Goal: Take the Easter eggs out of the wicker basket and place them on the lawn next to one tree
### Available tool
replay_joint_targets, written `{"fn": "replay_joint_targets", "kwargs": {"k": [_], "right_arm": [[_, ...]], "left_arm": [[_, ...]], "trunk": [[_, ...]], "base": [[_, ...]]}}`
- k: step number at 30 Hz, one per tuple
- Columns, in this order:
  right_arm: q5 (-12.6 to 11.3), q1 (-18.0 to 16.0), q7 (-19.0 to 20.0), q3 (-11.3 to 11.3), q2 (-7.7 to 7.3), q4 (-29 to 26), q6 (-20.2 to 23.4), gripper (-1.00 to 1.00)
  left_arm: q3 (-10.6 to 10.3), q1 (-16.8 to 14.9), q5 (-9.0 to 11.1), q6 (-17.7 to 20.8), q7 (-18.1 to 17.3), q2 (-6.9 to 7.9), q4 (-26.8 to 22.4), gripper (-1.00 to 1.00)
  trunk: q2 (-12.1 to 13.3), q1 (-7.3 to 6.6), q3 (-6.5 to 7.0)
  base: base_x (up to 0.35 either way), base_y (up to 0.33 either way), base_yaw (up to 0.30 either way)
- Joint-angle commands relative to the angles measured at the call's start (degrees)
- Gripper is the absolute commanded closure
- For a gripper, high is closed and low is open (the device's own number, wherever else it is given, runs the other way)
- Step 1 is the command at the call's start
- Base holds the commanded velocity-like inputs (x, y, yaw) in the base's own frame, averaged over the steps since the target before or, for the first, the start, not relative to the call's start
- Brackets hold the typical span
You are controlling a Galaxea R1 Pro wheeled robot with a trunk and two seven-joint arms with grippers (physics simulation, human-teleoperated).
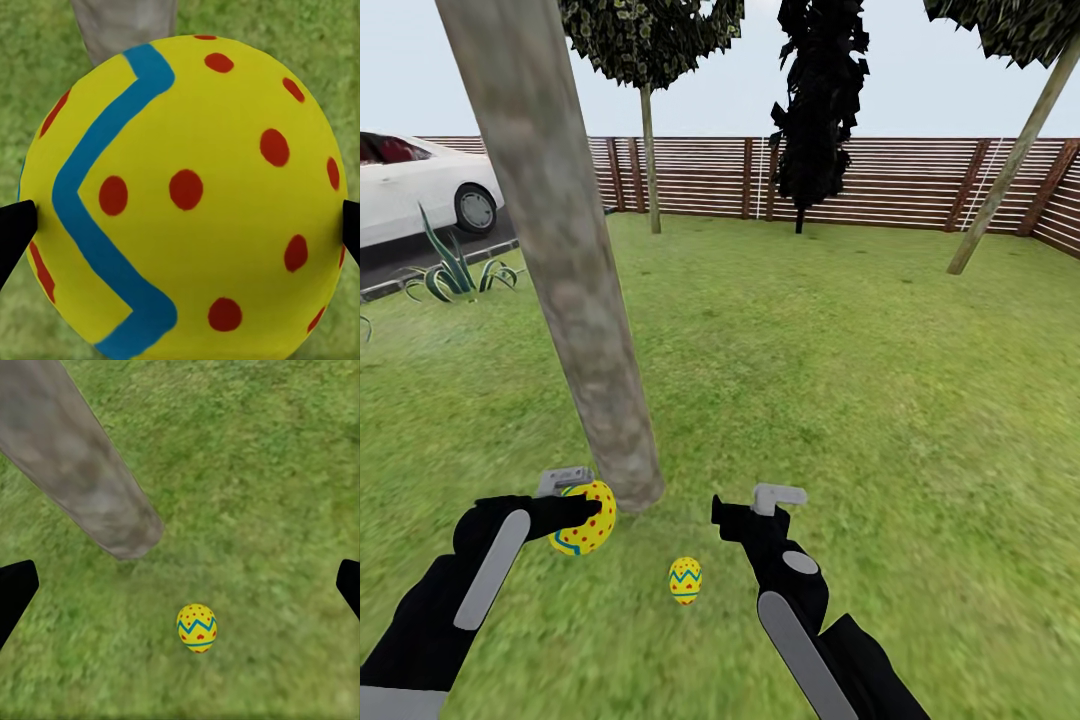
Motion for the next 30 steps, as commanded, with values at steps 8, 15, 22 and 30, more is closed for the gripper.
{"fn": "replay_joint_targets", "kwargs": {"k": [8,15,22,30], "right_arm": [[-0.39,-0.02,-0.49,0.06,0.03,-0.04,0.18,-1.0],[-0.39,-0.08,-0.49,0.06,0.03,-0.07,0.13,-1.0],[-0.39,-0.09,-0.49,0.06,0.03,-0.09,0.1,-1.0],[-0.39,-0.09,-0.49,0.06,0.03,-0.06,0.09,-1.0]], "left_arm": [[-0.16,-0.05,0.55,0.03,0.61,0.05,0.0,1.0],[-0.17,-0.05,0.44,-0.49,0.61,0.05,0.01,1.0],[-0.17,-0.05,0.34,-0.68,0.61,0.05,0.01,1.0],[-0.25,-0.05,0.26,-0.74,0.61,0.05,0.01,1.0]], "trunk": [[-3.29,1.77,-1.51],[-6.09,3.31,-2.77],[-8.9,4.85,-4.03],[-12.11,6.61,-5.46]], "base": [[0.0,0.0,0.0],[0.0,0.0,0.0],[0.0,0.0,0.0],[0.0,0.0,0.0]]}}
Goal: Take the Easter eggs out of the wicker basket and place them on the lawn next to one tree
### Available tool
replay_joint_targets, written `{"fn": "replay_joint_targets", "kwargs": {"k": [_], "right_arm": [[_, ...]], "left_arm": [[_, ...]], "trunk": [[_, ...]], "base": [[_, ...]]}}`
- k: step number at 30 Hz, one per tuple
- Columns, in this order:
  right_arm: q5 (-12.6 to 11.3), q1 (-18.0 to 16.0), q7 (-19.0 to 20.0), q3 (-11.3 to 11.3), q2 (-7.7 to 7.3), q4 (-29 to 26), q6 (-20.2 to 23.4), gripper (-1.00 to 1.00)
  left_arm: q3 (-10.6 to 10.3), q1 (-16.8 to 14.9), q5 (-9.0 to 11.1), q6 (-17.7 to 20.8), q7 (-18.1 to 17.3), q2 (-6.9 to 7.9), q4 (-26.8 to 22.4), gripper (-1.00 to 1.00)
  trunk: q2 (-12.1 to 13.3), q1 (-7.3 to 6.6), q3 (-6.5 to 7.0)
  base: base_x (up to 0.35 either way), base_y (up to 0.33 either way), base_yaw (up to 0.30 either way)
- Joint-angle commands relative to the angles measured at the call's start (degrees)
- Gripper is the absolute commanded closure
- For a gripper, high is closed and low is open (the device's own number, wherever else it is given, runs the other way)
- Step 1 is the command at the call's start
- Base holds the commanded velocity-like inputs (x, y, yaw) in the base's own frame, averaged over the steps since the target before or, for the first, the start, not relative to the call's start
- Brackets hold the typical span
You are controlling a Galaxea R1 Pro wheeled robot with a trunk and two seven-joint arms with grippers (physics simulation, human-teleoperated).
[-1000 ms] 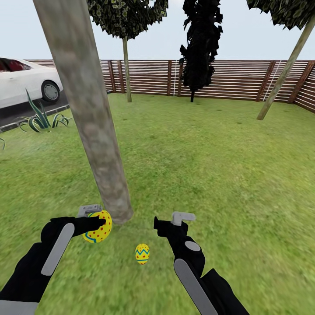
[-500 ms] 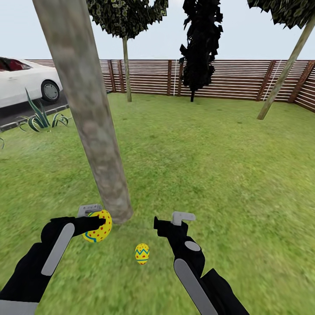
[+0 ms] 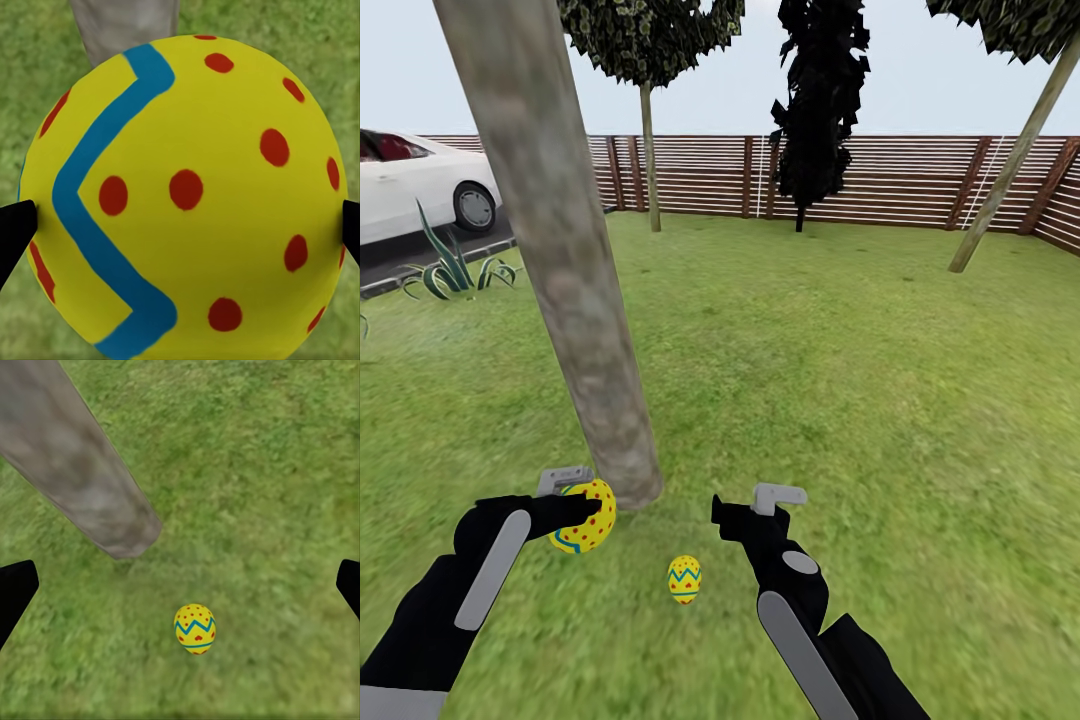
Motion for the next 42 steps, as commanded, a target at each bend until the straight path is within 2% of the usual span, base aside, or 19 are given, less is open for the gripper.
{"fn": "replay_joint_targets", "kwargs": {"k": [1,13,21,33,42], "right_arm": [[-0.39,-0.06,-0.49,0.06,0.0,-0.07,0.18,-1.0],[-0.39,-0.06,-0.49,0.06,0.0,-0.07,0.18,-1.0],[-0.39,-0.06,-0.49,0.06,0.03,-0.07,0.18,-1.0],[-0.43,-0.06,-0.49,0.13,0.08,-0.06,0.23,-1.0],[-0.48,-0.02,-0.41,0.15,0.09,-0.06,0.18,-1.0]], "left_arm": [[-0.11,-0.04,0.56,0.14,0.61,0.05,-0.05,1.0],[-0.11,-0.04,0.55,0.14,0.61,0.05,0.03,1.0],[-0.18,-0.04,0.67,-1.37,0.61,0.05,0.07,1.0],[-0.1,-0.04,0.59,-2.67,0.61,0.05,2.93,1.0],[-0.07,-0.04,0.56,-2.94,0.61,0.05,3.22,1.0]], "trunk": [[-0.46,0.23,-0.25],[-5.28,2.87,-2.4],[-8.48,4.62,-3.84],[-13.3,7.26,-5.99],[-16.91,9.24,-7.61]], "base": [[0.0,0.0,0.0],[0.0,0.0,0.0],[0.0,0.0,0.0],[0.0,0.0,0.0],[0.0,0.0,0.0]]}}
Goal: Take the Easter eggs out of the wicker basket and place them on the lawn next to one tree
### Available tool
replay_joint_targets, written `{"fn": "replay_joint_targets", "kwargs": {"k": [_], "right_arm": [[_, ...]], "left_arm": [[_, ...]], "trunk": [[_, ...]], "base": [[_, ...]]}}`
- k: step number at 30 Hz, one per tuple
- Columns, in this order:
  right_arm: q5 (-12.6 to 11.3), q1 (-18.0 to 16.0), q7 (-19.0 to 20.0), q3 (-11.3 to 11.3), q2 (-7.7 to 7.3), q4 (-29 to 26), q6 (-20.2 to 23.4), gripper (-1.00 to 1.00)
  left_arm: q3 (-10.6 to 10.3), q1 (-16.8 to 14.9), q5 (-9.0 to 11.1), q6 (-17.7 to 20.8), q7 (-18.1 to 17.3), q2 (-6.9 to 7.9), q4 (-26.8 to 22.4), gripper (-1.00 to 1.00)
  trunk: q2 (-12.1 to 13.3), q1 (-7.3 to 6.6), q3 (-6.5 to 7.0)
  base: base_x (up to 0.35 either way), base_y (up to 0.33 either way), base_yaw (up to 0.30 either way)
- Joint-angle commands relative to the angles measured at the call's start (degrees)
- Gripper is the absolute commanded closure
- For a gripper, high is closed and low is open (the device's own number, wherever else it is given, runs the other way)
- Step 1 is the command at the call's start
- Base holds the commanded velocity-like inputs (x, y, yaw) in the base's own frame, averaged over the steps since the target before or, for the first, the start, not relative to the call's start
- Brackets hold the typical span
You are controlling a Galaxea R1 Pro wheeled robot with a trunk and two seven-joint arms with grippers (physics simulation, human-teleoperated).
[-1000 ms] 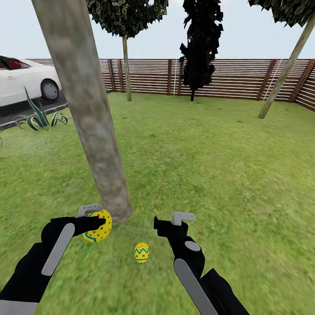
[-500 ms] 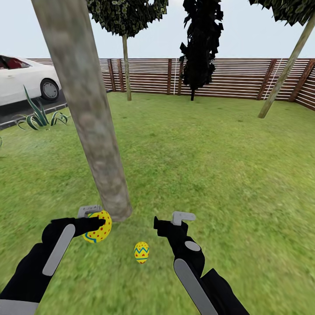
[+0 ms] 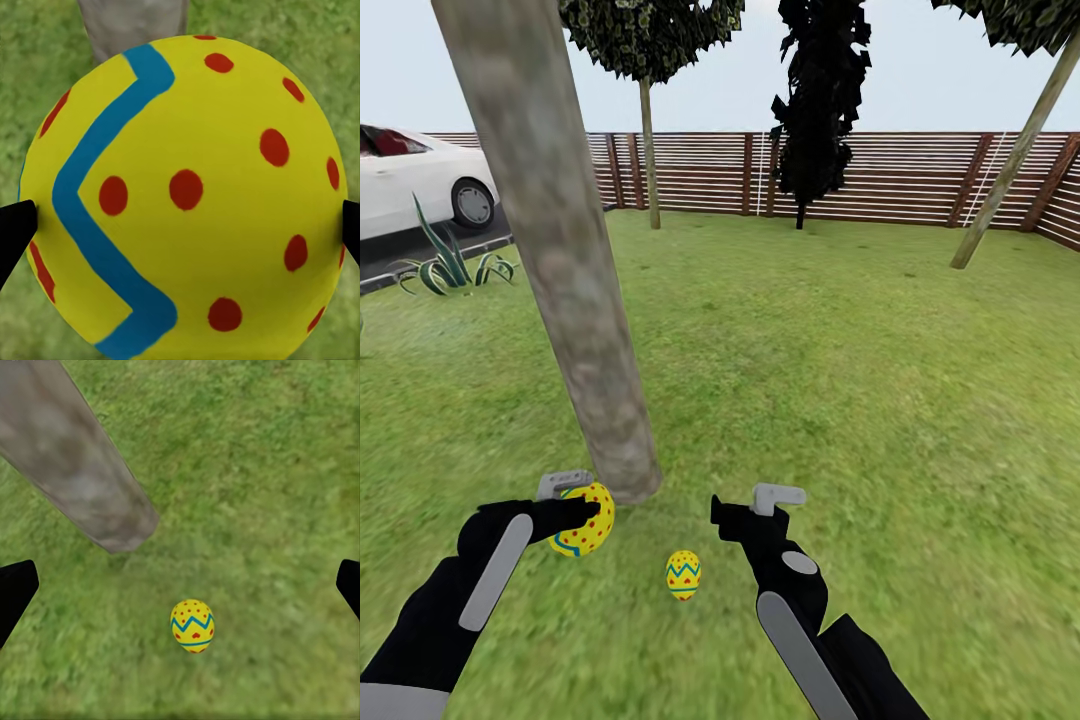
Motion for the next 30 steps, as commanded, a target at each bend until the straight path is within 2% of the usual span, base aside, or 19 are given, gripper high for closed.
{"fn": "replay_joint_targets", "kwargs": {"k": [1,13,19,30], "right_arm": [[-0.39,-0.06,-0.49,0.06,0.0,-0.07,0.17,-1.0],[-0.57,0.07,-0.31,0.01,-0.46,-0.06,-0.48,-1.0],[-0.68,0.07,-0.23,0.0,-0.13,-0.06,-0.49,-1.0],[-0.75,0.07,-0.22,0.14,-0.03,-0.06,-0.45,-1.0]], "left_arm": [[-0.1,-0.04,0.59,0.11,0.61,0.06,-0.04,1.0],[-0.18,-0.04,0.66,-1.99,0.76,0.06,0.03,1.0],[-0.14,-0.04,0.81,-3.19,0.63,0.06,4.19,1.0],[-0.16,-0.04,0.68,-3.48,0.61,0.06,4.85,1.0]], "trunk": [[-0.45,0.23,-0.24],[-5.26,2.86,-2.39],[-7.67,4.18,-3.47],[-12.08,6.6,-5.45]], "base": [[0.0,0.0,0.0],[0.0,0.0,0.0],[0.0,0.0,0.0],[0.0,0.0,0.0]]}}
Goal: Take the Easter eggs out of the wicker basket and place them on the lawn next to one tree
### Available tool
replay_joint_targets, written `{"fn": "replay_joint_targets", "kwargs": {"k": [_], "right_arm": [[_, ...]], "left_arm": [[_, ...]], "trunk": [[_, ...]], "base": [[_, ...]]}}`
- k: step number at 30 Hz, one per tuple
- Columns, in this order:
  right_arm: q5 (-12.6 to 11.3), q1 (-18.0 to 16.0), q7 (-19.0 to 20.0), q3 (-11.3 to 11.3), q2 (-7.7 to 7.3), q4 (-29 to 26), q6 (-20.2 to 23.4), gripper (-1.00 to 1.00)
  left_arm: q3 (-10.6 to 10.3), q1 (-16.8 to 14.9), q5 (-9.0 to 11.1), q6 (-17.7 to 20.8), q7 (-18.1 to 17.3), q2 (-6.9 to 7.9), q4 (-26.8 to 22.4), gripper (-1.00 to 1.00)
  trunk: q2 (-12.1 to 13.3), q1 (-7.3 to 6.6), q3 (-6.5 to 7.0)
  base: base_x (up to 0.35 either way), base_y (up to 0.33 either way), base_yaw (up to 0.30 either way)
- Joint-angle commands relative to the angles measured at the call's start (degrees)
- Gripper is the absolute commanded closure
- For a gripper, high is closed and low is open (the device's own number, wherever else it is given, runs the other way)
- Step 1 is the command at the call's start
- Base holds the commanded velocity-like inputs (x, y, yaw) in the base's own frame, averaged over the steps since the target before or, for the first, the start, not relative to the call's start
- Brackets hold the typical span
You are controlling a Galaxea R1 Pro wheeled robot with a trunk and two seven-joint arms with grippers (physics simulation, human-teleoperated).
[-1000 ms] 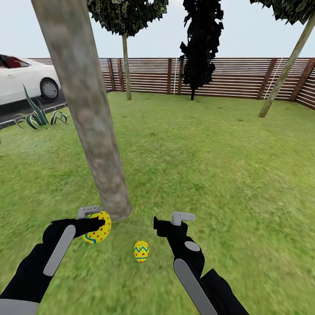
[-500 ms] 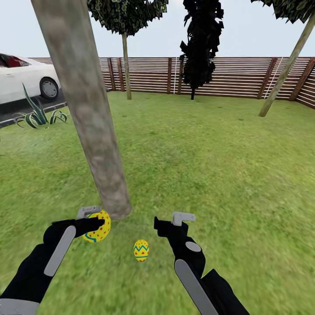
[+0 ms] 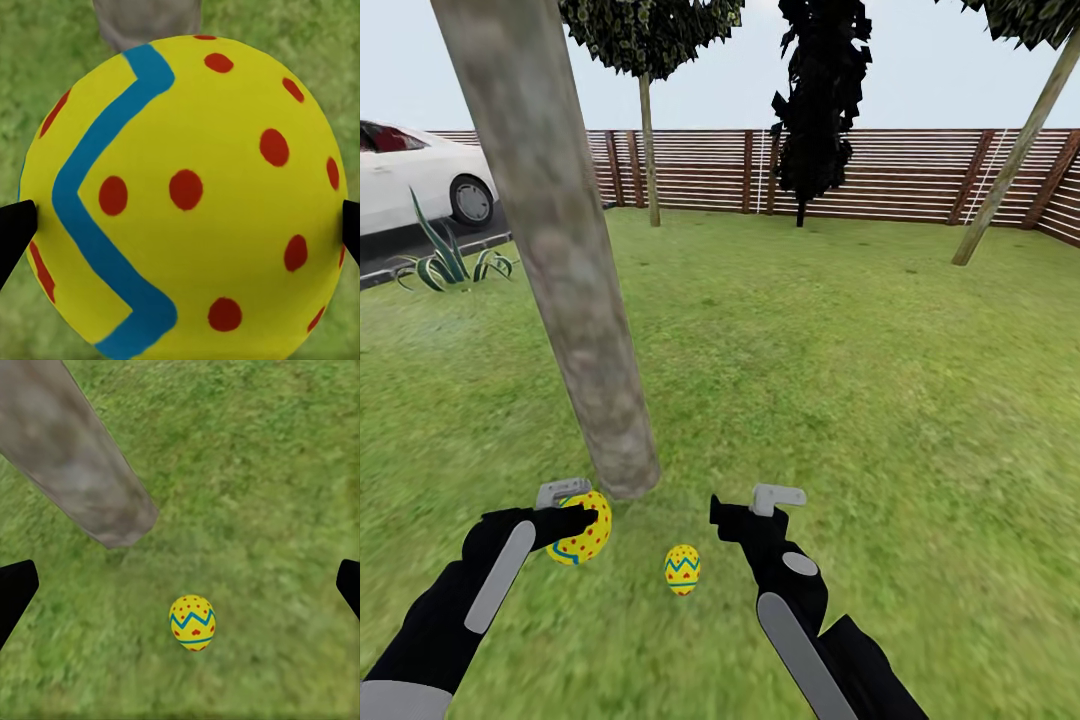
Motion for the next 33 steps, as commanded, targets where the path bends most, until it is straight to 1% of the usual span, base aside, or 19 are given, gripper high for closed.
{"fn": "replay_joint_targets", "kwargs": {"k": [1,25,33], "right_arm": [[-0.41,-0.06,-0.48,0.07,-0.01,-0.07,0.18,-1.0],[-0.37,-0.06,-0.48,0.17,0.03,-0.07,0.09,-1.0],[-0.37,-0.09,-0.48,0.9,0.03,-0.07,0.01,-1.0]], "left_arm": [[-0.13,-0.04,0.59,0.12,0.59,0.06,-0.05,1.0],[-0.21,-0.04,0.59,0.04,0.66,0.06,-0.05,1.0],[-0.21,-0.04,0.43,-1.66,0.78,0.06,-0.04,1.0]], "trunk": [[-0.45,0.22,-0.24],[-10.07,5.5,-4.54],[-13.28,7.25,-5.98]], "base": [[0.0,0.0,0.0],[0.0,0.0,0.0],[0.0,0.0,0.0]]}}
